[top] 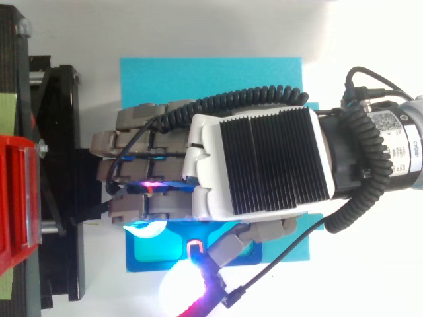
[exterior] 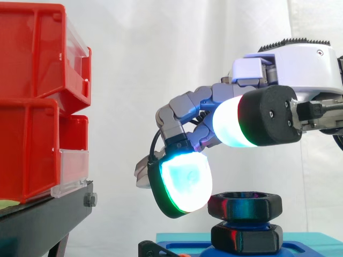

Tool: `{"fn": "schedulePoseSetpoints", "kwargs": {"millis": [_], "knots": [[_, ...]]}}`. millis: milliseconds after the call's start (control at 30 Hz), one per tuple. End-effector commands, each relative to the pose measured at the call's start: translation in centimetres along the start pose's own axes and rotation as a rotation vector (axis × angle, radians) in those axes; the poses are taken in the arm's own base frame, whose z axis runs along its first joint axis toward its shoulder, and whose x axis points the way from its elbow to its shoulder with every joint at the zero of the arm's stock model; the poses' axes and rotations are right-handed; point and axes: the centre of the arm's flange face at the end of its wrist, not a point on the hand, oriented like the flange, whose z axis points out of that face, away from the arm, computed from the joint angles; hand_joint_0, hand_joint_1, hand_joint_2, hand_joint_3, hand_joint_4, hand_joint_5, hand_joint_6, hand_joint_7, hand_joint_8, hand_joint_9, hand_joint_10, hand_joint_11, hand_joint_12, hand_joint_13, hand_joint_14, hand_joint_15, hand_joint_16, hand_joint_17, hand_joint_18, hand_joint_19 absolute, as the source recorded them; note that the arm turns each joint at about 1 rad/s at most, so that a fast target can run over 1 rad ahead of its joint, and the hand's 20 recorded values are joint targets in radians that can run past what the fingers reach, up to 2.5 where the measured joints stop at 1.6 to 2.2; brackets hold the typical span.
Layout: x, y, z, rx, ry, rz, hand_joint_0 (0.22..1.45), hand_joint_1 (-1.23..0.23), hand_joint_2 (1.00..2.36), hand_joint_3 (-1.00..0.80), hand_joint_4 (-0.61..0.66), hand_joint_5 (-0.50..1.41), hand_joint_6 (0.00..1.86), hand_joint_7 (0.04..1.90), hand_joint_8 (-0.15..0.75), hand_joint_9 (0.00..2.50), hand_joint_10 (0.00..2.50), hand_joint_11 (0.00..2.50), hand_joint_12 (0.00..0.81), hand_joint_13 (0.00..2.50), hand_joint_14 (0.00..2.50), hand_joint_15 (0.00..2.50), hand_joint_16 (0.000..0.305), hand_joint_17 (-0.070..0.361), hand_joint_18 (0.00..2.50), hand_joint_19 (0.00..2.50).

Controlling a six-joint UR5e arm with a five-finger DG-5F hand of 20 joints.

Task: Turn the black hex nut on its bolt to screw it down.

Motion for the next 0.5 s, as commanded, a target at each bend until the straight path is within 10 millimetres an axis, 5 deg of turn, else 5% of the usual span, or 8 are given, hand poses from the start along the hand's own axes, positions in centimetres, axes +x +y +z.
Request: {"fn": "schedulePoseSetpoints", "kwargs": {"millis": [0,467], "knots": [[0.1,-0.4,-0.3,0.006,0.016,-0.002,0.46,-0.21,1.0,-0.5,0.19,-0.04,0.51,1.45,0.252,0.6,0.0,0.03,0.366,0.41,0.0,0.0,0.056,0.127,0.4,0.27],[-0.2,-2.8,-1.3,0.006,0.043,-0.03,0.47,-0.21,1.0,-0.5,0.19,-0.05,0.68,1.3,0.254,0.67,0.0,0.05,0.36,0.43,0.0,0.0,0.055,0.124,0.42,0.26]]}}
